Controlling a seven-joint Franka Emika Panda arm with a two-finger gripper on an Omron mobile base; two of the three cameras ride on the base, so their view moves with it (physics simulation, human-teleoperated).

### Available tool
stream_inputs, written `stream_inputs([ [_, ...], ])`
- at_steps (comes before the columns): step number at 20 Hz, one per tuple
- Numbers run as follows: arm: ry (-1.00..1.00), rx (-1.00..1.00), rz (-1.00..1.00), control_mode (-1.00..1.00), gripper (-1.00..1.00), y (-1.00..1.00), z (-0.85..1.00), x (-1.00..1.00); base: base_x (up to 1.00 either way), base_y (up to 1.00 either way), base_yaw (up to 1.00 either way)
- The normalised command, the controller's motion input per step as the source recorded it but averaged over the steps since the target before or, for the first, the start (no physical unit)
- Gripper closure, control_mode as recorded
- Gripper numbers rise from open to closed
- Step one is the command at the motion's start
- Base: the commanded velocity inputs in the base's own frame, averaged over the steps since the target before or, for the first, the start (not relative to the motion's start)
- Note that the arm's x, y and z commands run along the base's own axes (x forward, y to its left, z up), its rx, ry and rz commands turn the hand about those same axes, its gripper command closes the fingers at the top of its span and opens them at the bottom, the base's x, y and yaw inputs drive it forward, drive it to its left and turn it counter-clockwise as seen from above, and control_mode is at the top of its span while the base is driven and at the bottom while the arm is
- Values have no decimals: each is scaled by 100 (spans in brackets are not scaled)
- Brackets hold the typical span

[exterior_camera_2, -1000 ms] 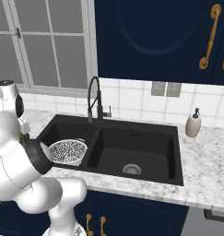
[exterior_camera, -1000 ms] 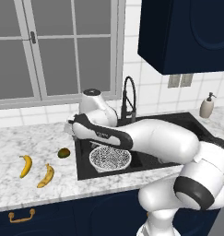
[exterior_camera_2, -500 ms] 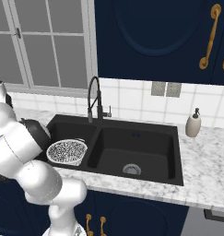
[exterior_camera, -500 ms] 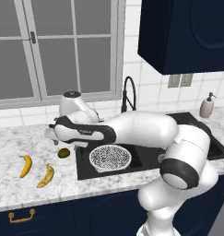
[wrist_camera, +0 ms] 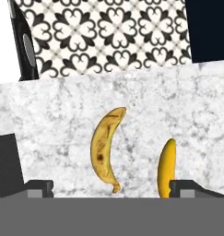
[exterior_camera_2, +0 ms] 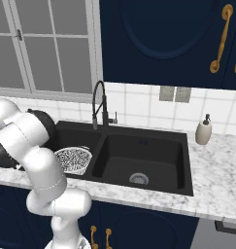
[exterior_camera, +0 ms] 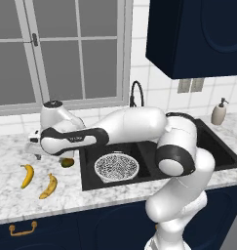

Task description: Put the colander in the sink, put the banana, mango, banana in the colander, and turn on the sink faucet and pour water over the colander.

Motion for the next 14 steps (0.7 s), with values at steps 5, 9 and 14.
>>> stream_inputs([
  [5,0,-5,6,-100,-100,53,-19,10,0,0,0],
  [9,0,-6,5,-100,-100,44,-14,12,0,0,0],
  [14,1,-8,1,-100,-100,41,-24,20,0,0,0],
])
